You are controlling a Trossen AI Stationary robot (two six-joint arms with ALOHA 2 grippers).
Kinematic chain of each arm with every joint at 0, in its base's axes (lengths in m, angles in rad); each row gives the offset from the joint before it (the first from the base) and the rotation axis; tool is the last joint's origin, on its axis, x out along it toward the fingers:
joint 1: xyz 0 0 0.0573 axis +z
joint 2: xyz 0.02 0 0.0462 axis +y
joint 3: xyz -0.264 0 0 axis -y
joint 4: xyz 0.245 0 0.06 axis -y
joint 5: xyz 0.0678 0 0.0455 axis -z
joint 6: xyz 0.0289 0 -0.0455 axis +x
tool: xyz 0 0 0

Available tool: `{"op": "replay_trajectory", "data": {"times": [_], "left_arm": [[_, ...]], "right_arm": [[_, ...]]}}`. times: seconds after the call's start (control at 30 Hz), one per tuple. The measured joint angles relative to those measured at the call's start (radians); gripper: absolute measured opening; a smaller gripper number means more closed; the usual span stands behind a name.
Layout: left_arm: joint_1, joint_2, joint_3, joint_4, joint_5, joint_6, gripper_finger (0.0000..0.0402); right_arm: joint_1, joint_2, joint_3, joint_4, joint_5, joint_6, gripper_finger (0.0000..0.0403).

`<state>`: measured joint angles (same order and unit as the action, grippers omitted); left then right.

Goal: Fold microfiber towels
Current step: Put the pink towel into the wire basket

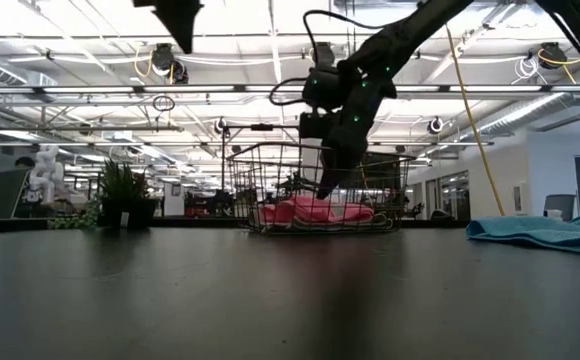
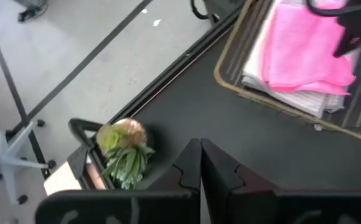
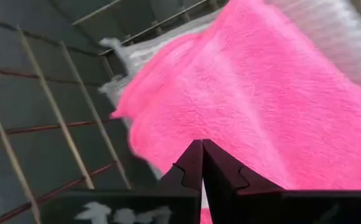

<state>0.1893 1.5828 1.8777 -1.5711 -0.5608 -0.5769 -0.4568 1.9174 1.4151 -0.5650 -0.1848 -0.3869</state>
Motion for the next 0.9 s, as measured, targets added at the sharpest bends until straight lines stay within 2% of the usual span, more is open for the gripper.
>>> {"op": "replay_trajectory", "data": {"times": [0.17, 0.3, 0.5, 0.67, 0.8, 0.9], "left_arm": [[-0.01, -0.102, -0.111, -0.001, -0.017, -0.064, 0.0005], [-0.01, -0.126, -0.16, 0.001, -0.017, -0.091, 0.0015], [-0.01, -0.127, -0.173, 0.003, -0.017, -0.047, 0.0003], [-0.01, -0.128, -0.173, 0.013, -0.017, -0.06, 0.0015], [-0.01, -0.128, -0.173, 0.013, -0.017, -0.057, 0.0004], [-0.01, -0.128, -0.173, 0.016, -0.017, -0.057, 0.0007]], "right_arm": [[-0.004, 0.017, 0.003, -0.026, -0.016, -0.04, 0.0], [-0.003, 0.013, 0.001, -0.064, -0.007, -0.042, 0.0], [0.02, -0.083, -0.003, -0.084, 0.072, -0.081, 0.0], [0.02, -0.179, -0.001, -0.057, 0.066, -0.074, 0.0], [0.009, -0.197, 0.0, 0.019, 0.089, -0.128, 0.0], [0.003, -0.163, 0.0, 0.075, 0.088, -0.147, 0.0]]}}
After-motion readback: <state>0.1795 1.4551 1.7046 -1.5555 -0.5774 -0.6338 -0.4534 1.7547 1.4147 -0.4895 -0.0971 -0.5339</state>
